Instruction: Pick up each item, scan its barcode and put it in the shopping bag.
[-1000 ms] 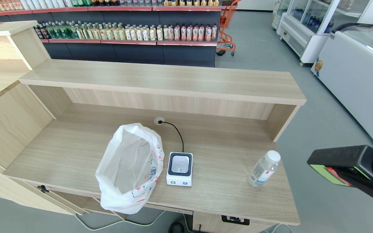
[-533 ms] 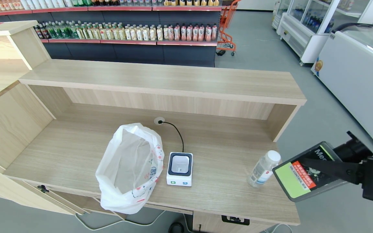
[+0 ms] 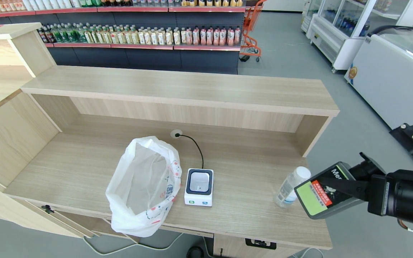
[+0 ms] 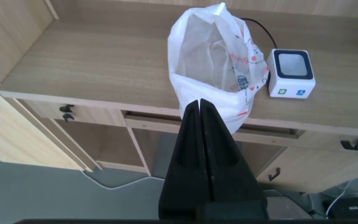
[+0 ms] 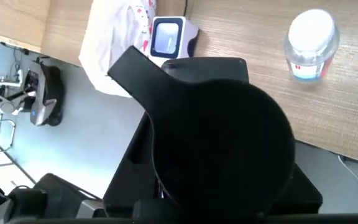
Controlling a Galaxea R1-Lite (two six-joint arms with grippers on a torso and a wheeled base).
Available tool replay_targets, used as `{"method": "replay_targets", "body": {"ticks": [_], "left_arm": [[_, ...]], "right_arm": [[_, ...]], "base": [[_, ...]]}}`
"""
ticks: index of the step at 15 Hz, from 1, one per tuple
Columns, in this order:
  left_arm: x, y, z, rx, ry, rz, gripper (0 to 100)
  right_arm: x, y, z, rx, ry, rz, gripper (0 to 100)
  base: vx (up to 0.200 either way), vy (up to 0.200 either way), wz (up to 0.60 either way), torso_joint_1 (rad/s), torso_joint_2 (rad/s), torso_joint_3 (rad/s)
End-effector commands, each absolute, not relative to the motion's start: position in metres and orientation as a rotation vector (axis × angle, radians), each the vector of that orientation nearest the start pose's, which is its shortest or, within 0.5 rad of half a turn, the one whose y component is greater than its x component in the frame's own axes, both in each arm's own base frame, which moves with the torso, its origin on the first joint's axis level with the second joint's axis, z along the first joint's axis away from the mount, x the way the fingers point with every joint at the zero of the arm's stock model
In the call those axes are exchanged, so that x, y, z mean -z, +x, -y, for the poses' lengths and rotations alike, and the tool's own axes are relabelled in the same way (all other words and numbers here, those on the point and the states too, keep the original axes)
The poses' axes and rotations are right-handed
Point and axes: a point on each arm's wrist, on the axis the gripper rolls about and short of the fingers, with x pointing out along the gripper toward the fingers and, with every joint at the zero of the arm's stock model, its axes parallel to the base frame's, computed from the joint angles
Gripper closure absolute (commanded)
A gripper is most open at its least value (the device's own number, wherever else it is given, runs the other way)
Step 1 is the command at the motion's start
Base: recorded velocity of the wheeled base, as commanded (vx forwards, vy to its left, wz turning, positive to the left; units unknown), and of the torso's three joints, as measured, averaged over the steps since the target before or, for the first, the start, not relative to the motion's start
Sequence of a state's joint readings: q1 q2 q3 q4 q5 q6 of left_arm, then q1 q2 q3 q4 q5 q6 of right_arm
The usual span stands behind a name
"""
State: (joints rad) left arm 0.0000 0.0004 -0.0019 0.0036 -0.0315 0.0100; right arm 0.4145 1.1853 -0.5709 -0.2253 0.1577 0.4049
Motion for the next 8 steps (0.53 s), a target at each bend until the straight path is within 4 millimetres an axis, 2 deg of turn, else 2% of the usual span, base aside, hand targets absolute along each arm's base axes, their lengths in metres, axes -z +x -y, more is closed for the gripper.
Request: {"method": "replay_targets", "body": {"ticks": [1, 3, 8], "left_arm": [[-0.075, -0.023, 0.001, 0.032, 0.011, -0.003, 100], [-0.076, -0.023, 0.001, 0.031, 0.009, -0.001, 100], [-0.076, -0.023, 0.001, 0.031, 0.009, -0.003, 100]], "right_arm": [[-0.196, 0.153, -0.07, -0.469, 0.337, -0.514, 100], [-0.196, 0.154, -0.071, -0.469, 0.338, -0.518, 100], [-0.193, 0.167, -0.076, -0.472, 0.336, -0.503, 100]], "base": [[0.0, 0.0, 0.0, 0.0, 0.0, 0.0], [0.0, 0.0, 0.0, 0.0, 0.0, 0.0], [0.0, 0.2, 0.0, 0.001, 0.0, 0.004]]}}
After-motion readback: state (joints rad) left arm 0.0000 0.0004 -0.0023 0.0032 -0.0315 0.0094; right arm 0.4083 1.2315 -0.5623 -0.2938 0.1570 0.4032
